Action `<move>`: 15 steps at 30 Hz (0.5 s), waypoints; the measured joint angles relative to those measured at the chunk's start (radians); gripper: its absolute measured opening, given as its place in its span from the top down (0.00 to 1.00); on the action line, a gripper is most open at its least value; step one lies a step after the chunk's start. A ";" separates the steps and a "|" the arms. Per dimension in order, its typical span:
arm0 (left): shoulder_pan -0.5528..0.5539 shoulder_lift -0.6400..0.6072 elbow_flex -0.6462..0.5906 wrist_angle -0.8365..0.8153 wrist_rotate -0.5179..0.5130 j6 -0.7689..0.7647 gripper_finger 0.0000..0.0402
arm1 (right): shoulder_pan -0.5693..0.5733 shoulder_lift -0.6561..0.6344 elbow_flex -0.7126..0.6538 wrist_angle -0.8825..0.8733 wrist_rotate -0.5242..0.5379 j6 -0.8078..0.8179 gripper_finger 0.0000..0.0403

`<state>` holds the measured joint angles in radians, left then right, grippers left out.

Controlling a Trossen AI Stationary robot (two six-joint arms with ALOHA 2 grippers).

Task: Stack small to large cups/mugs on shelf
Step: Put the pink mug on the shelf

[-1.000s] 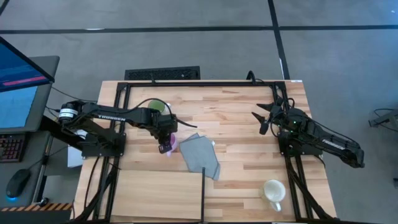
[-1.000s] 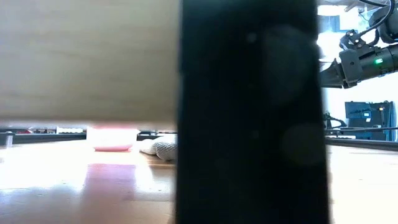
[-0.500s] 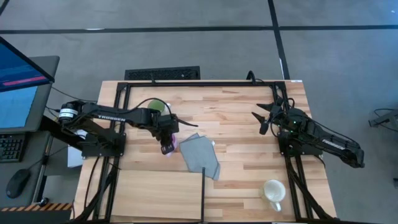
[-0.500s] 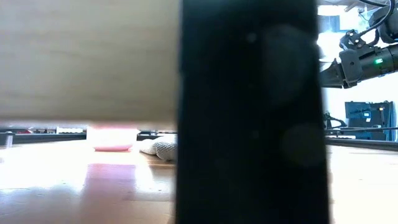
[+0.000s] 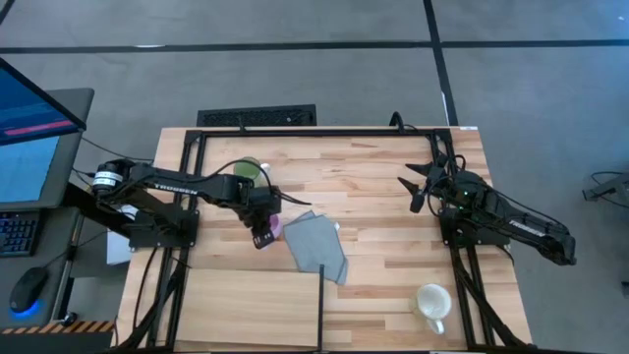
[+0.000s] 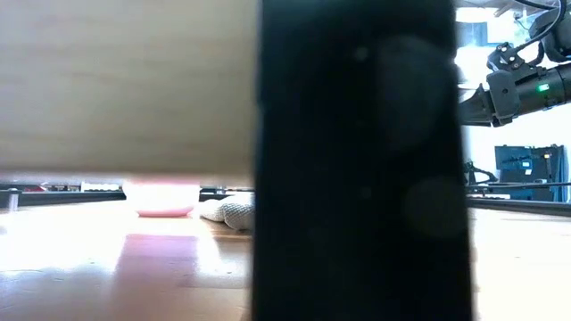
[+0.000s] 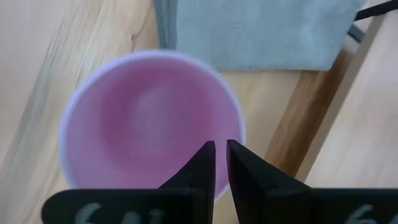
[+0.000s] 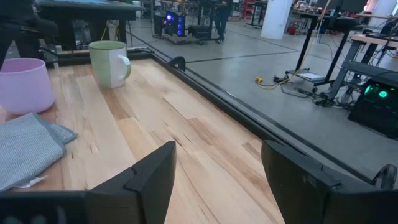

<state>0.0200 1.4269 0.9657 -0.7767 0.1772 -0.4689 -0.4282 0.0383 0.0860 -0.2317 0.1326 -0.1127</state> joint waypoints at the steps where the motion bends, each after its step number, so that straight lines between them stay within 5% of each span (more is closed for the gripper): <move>1: 0.000 0.000 0.000 -0.012 0.000 -0.012 0.93 | 0.000 0.000 0.000 0.000 0.000 0.000 0.35; 15: 0.000 0.000 0.000 -0.081 0.001 -0.056 0.93 | 0.000 0.000 0.000 0.000 0.000 0.000 0.35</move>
<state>0.0196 1.4269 0.9657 -0.8581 0.1780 -0.5251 -0.4282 0.0385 0.0860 -0.2317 0.1326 -0.1123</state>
